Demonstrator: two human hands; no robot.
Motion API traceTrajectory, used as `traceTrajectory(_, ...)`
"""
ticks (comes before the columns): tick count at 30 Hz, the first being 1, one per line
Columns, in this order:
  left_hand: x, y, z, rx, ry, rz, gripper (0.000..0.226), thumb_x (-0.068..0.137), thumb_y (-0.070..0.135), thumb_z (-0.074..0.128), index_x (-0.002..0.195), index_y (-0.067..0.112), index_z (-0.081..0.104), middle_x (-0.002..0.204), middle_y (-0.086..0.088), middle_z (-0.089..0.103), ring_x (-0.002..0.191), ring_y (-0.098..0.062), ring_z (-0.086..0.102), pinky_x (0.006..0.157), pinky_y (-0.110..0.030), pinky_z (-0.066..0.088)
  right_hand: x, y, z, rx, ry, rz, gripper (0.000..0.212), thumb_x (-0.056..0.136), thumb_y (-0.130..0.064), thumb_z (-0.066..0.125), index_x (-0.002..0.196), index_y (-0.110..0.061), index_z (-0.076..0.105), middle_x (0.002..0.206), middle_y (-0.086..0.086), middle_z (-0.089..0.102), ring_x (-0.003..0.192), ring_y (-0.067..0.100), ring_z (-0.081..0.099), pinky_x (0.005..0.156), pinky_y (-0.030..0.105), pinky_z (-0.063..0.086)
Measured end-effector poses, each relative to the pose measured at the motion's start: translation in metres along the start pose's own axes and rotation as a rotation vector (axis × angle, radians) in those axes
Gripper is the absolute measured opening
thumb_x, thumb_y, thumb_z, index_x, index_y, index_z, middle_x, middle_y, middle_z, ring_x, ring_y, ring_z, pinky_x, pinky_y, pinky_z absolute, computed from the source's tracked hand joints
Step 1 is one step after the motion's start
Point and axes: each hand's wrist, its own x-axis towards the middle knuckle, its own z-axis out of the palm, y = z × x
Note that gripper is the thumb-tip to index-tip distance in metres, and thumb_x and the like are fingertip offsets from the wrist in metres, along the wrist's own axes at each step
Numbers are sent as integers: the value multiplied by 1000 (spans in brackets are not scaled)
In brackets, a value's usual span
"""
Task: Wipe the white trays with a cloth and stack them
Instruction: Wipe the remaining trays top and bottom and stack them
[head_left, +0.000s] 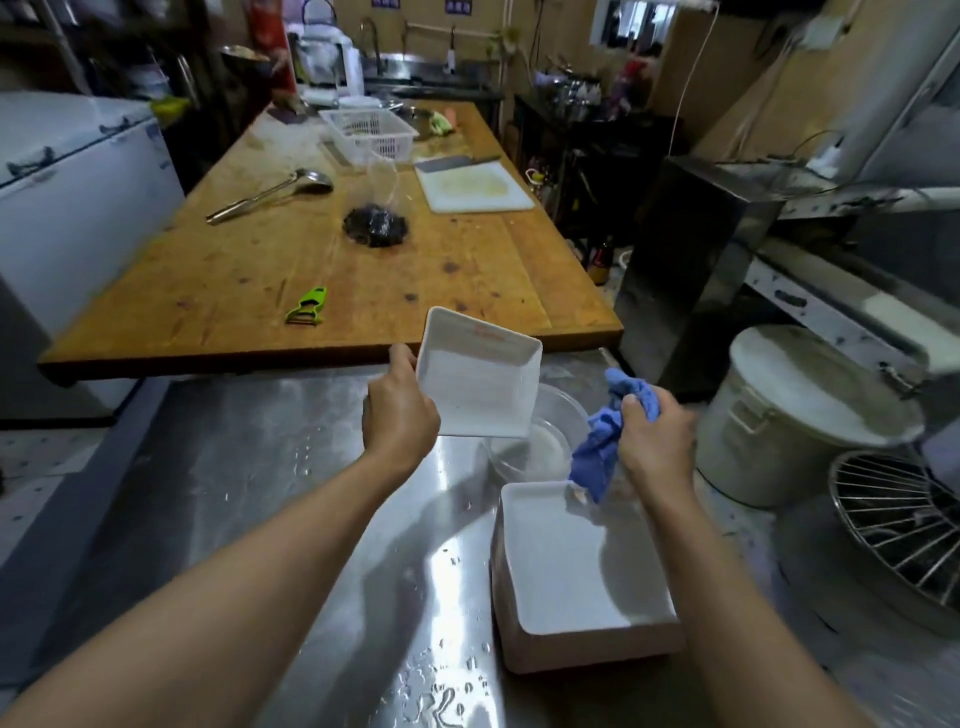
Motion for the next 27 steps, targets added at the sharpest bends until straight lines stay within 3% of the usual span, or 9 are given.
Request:
traceTrajectory(3,-1,7,3,53,41,111,26,82,-1,48,106,8,43,83,-15,59,67,-32,47,54,-34,34,5,3,-2,28,-4,11,26,96,-16,46,117,-12,60,99,5,60,86,16,52,73,23,35)
traceTrajectory(7,0,16,3,88,58,200,26,81,-3,49,103,7,41,73,-9,51,60,-30,43,53,-33,32,10,6,-1,70,-12,13,23,95,-17,46,112,-14,62,94,2,61,84,15,54,72,25,38)
traceTrajectory(12,-1,21,4,79,79,171,26,81,-3,48,103,7,41,73,-7,49,61,-29,45,52,-31,31,15,7,1,86,-19,5,20,94,-17,46,104,-13,63,81,-4,56,73,10,52,66,25,38)
traceTrajectory(17,-1,24,4,89,80,185,26,81,-2,49,104,8,40,72,-8,50,62,-32,45,54,-33,32,16,5,2,76,-26,1,21,95,-18,46,108,-14,62,92,4,61,83,17,57,69,28,41)
traceTrajectory(21,-3,22,5,64,98,165,26,81,-3,48,102,10,39,72,-7,49,62,-31,46,52,-31,32,16,4,1,74,-30,-8,22,96,-18,46,109,-12,62,91,5,61,80,16,55,68,26,39)
traceTrajectory(27,0,9,6,-21,85,16,24,82,-1,47,101,12,39,82,-6,52,71,-28,49,55,-32,34,11,2,3,61,-69,-10,22,96,-18,45,111,-13,60,94,5,61,85,18,57,72,29,42)
